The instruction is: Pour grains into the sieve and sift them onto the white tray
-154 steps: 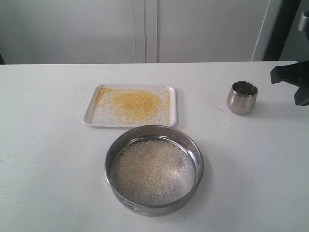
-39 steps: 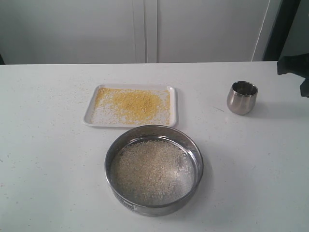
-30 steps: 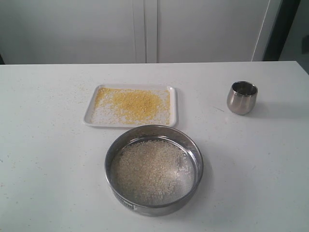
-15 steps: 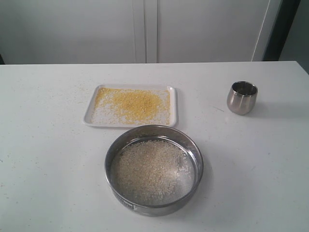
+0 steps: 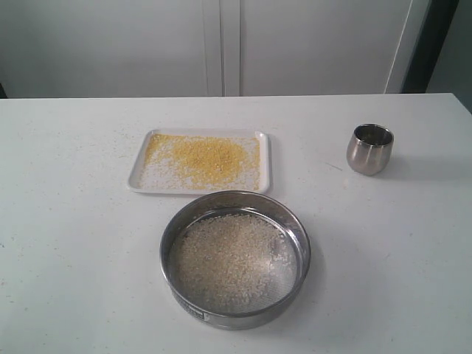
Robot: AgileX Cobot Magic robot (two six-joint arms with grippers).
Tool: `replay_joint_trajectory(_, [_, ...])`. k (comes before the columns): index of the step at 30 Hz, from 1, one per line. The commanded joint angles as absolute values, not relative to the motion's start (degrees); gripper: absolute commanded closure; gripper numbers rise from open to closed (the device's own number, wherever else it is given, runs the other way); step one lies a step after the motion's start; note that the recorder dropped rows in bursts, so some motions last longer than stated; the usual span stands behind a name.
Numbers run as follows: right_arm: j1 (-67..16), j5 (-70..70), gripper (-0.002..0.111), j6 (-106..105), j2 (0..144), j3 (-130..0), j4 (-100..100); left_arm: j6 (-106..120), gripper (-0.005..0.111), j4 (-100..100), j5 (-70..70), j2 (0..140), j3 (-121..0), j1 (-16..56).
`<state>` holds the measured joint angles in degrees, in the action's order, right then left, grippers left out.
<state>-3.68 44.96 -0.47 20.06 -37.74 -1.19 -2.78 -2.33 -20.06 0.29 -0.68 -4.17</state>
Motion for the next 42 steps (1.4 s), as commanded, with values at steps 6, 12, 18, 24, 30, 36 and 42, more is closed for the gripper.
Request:
replay_joint_trajectory(6, [-3.62,43.63,0.108,-3.84,14.23,-34.53,-1.73,-2.83,0.107,-2.74,-20.8,0.0,0.0,-3.88])
replay_joint_trajectory(12, [-3.62,43.63,0.108,-3.84,11.03,-34.54,-1.73,-2.83,0.107,-2.74,-20.8,0.0,0.0,-3.88])
replay_joint_trajectory(18, [-3.62,43.63,0.108,-2.39,10.36,-34.54,-1.73,-2.83,0.107,-2.74,-20.8,0.0,0.0,-3.88])
replay_joint_trajectory(24, [-3.62,43.63,0.108,-2.33,10.36,-34.44,-2.09,-2.83,0.107,-2.74,-20.8,0.0,0.0,-3.88])
replay_joint_trajectory(30, [-3.62,35.91,0.108,-2.33,7.41,-27.87,-2.1,-2.83,0.107,-2.74,-20.8,0.0,0.0,-3.88])
replay_joint_trajectory(36, [-3.62,29.58,0.108,-2.33,4.24,-20.35,-1.34,-2.83,0.107,-2.74,-20.8,0.0,0.0,-3.88])
replay_joint_trajectory(42, [-3.62,26.59,0.108,-2.33,0.51,-13.81,-1.34,-2.83,0.107,-2.74,-20.8,0.0,0.0,-3.88])
